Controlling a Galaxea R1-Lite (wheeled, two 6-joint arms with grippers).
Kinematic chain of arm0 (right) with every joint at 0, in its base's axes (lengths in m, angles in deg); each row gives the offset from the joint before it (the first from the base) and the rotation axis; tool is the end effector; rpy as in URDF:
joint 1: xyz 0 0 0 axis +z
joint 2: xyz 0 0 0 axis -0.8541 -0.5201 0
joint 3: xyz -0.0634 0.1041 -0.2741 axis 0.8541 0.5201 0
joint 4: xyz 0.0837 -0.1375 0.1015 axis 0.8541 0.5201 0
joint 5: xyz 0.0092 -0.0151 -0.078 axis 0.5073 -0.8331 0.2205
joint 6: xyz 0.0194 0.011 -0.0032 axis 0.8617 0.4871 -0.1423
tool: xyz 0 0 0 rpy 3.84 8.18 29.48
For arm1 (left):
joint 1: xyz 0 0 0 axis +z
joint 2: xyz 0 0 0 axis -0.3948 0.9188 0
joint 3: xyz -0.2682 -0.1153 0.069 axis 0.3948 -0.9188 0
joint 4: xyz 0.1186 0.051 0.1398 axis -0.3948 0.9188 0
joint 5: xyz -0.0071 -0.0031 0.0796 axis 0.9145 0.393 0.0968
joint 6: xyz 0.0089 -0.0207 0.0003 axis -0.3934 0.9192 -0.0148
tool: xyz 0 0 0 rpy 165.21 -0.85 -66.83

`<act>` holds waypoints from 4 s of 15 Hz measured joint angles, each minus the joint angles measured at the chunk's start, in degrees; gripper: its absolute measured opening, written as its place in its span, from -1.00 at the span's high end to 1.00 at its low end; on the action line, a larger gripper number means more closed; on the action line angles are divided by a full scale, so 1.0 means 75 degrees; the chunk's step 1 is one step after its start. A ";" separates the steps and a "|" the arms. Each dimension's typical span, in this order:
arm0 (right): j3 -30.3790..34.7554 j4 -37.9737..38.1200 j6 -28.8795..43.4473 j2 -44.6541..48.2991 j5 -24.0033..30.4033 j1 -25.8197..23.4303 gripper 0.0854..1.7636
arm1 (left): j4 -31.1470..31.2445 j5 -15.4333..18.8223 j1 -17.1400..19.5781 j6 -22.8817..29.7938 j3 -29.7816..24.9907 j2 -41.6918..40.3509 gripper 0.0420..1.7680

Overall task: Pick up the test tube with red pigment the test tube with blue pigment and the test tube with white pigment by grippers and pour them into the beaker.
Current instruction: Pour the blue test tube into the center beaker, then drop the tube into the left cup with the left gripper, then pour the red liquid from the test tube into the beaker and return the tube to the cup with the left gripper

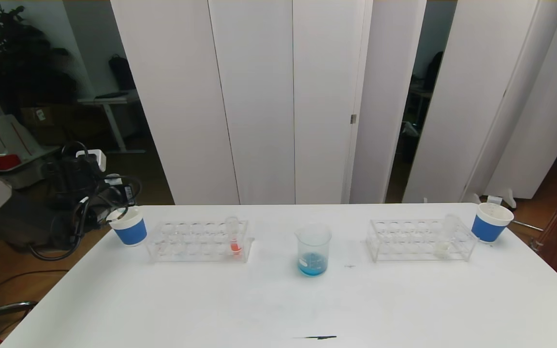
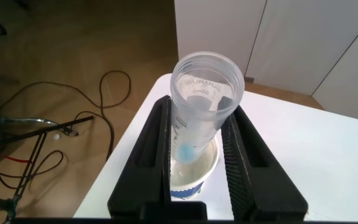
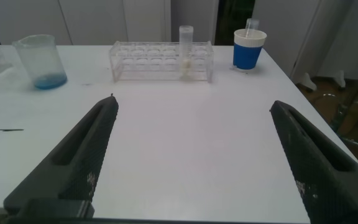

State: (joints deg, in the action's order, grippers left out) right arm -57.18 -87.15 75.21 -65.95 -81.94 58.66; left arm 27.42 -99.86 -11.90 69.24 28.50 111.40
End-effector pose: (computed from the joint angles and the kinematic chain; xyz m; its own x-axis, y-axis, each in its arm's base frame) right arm -0.0229 -0.0001 0.0774 0.9998 -0.0057 0.0195 0.0051 0.9994 0.0336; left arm 0.4151 0.0875 0.1097 0.8949 0.3693 -0.2504 -0.3678 0.9283 0.0544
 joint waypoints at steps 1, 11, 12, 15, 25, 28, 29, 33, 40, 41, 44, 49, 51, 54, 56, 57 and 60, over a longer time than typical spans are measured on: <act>0.0000 0.0003 -0.0003 0.0000 -0.0003 0.0000 -0.98 | 0.0000 0.0000 0.0011 0.0000 0.0078 0.0146 0.38; 0.0000 0.0000 -0.0003 -0.0003 0.0000 0.0000 -0.98 | -0.0258 0.0195 0.0206 -0.0010 0.0338 0.1026 0.19; 0.0000 0.0003 -0.0003 0.0000 0.0000 0.0000 -0.98 | -0.0262 0.0195 0.0210 -0.0021 0.0330 0.1029 -0.14; 0.0000 0.0003 0.0000 0.0000 -0.0003 0.0000 -0.98 | -0.0252 0.0180 0.0231 -0.0050 0.0273 0.0992 -0.98; 0.0000 0.0000 0.0000 0.0000 -0.0003 0.0000 -0.98 | 0.0315 0.0257 0.0104 -0.0062 -0.0769 -0.0720 -0.98; 0.0000 0.0000 -0.0003 0.0000 -0.0003 0.0000 -0.98 | 0.0965 0.0551 -0.0041 -0.0062 -0.1460 -0.2003 -0.98; 0.0000 0.0000 -0.0003 0.0000 0.0000 0.0000 -0.98 | 0.1149 0.0636 -0.0102 -0.0062 -0.1702 -0.2459 -0.98; 0.0000 0.0003 -0.0003 0.0000 -0.0003 0.0000 -0.98 | 0.1872 0.0740 -0.0466 -0.0068 -0.2779 -0.4415 -0.98; 0.0000 0.0003 -0.0003 -0.0003 -0.0003 0.0000 -0.98 | 0.3454 0.0699 -0.1359 -0.0668 -0.4777 -0.8244 -0.98; 0.0000 0.0000 -0.0003 0.0000 -0.0003 0.0000 -0.98 | 0.3740 0.0717 -0.1416 -0.0749 -0.5075 -0.8917 -0.98; 0.0000 0.0003 0.0000 0.0000 -0.0003 0.0000 -0.98 | 0.4571 0.0834 -0.1495 -0.0848 -0.5837 -1.0681 -0.98; 0.0000 0.0000 -0.0003 0.0000 -0.0003 0.0000 -0.98 | 0.4979 0.1304 -0.1463 -0.0826 -0.7184 -1.3169 -0.98; 0.0000 0.0000 0.0000 0.0000 0.0000 0.0000 -0.98 | 0.4993 0.1360 -0.1429 -0.0814 -0.7607 -1.3855 -0.98; 0.0000 0.0000 0.0000 0.0000 -0.0003 0.0000 -0.98 | 0.5104 0.1425 -0.1393 -0.0800 -0.8038 -1.4643 -0.98; 0.0000 0.0000 0.0000 0.0000 -0.0003 0.0000 -0.98 | 0.5237 0.1442 -0.1411 -0.0803 -0.8241 -1.5032 -0.98; 0.0000 0.0000 0.0000 0.0000 0.0000 0.0000 -0.98 | 0.5244 0.1442 -0.1425 -0.0803 -0.8355 -1.5191 -0.98; 0.0000 0.0003 -0.0003 0.0000 0.0000 0.0000 -0.98 | 0.5336 0.1461 -0.1466 -0.0790 -0.8673 -1.5606 -0.98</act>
State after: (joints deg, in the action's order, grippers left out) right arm -57.18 -87.12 75.19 -65.95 -81.94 58.66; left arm 67.44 -88.90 -22.90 63.32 -36.55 -5.64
